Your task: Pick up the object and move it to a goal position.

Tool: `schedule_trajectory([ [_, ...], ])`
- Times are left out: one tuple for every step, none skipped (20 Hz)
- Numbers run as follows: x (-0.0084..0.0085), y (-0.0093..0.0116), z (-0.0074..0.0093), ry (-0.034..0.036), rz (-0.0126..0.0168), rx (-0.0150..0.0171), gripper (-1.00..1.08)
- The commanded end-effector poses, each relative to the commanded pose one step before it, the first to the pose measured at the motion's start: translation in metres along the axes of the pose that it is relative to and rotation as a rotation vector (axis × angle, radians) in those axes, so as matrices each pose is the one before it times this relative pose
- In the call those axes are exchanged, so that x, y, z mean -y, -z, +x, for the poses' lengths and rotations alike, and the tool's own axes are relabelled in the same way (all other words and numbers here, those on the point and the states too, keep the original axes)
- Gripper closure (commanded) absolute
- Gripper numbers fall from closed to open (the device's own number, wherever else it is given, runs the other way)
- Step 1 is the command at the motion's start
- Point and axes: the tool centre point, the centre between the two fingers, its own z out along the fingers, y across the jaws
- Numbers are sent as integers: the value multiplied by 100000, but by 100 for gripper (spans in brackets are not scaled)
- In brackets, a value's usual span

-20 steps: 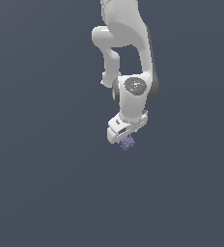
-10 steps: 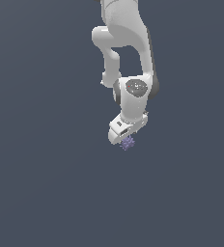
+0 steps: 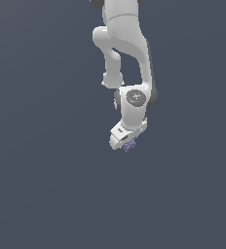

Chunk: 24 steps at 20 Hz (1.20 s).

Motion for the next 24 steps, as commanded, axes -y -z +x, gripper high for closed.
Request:
schedule_trajectory([
  [-37,-676,48,57,-60,-98,-92],
  [-18,-126,20,0,0,0,-92],
  [-13,-69,18,0,0,0,-92],
  [-5,-22,7,0,0,0,-92],
  [0,0,0,0,0,0,108],
  [0,0,0,0,0,0,108],
  [0,0,0,0,0,0,108],
  [0,0,0,0,0,0,108],
  [0,0,0,0,0,0,108],
  [0,0,0,0,0,0,108],
  [0,0,0,0,0,0,108],
  [0,0,0,0,0,0,108],
  [0,0,0,0,0,0,108],
  [0,0,0,0,0,0,108],
  [-27,84,33,-8,-95,-100,108],
  [10,28,4,0,0,0,108],
  [31,83,13,0,0,0,108],
  [52,139,22,0,0,0,108],
  [72,195,31,0,0,0,108],
  [93,251,40,0,0,0,108],
  [115,308,49,0,0,0,108],
  [136,367,58,0,0,0,108],
  [158,426,68,0,0,0,108],
  [181,487,78,0,0,0,108],
])
